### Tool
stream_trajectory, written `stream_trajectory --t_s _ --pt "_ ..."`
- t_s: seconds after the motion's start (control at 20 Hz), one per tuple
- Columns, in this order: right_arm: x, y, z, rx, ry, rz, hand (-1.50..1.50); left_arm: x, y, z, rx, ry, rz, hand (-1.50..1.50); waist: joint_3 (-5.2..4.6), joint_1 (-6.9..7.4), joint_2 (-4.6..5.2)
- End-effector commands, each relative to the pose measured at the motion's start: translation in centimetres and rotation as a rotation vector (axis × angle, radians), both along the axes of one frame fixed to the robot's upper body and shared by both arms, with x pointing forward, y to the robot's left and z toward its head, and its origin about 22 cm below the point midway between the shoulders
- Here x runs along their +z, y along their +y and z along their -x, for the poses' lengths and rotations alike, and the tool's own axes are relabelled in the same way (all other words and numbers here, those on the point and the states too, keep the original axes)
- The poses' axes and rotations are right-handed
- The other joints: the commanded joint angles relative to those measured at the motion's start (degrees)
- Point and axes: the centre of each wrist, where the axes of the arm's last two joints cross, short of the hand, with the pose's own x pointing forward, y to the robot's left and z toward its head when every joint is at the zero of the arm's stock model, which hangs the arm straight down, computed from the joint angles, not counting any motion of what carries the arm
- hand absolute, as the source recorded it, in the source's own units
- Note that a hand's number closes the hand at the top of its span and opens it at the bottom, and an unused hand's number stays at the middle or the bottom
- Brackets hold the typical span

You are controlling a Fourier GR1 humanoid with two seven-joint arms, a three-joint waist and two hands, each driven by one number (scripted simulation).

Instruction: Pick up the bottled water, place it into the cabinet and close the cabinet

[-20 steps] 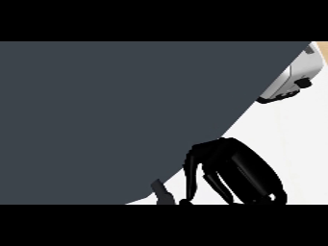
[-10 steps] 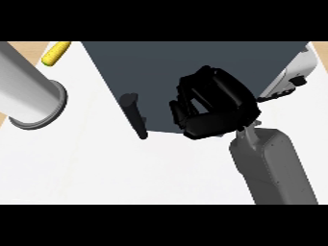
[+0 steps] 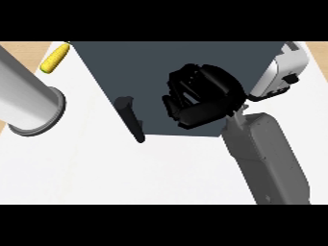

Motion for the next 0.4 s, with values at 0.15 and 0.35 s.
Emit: stream_trajectory --t_s 0.15,0.35 --pt "2.4 2.3 -3.1 0.015 0.024 -0.060 1.50 1.0 0.2 0.1 -0.026 -0.001 0.009 -1.50 -1.16 1.60 1.66" --pt "2.0 3.2 -3.0 0.027 0.023 -0.054 1.50 1.3 0.2 -0.4 -0.022 -0.002 -0.008 -1.50 -1.16 1.42 1.79"
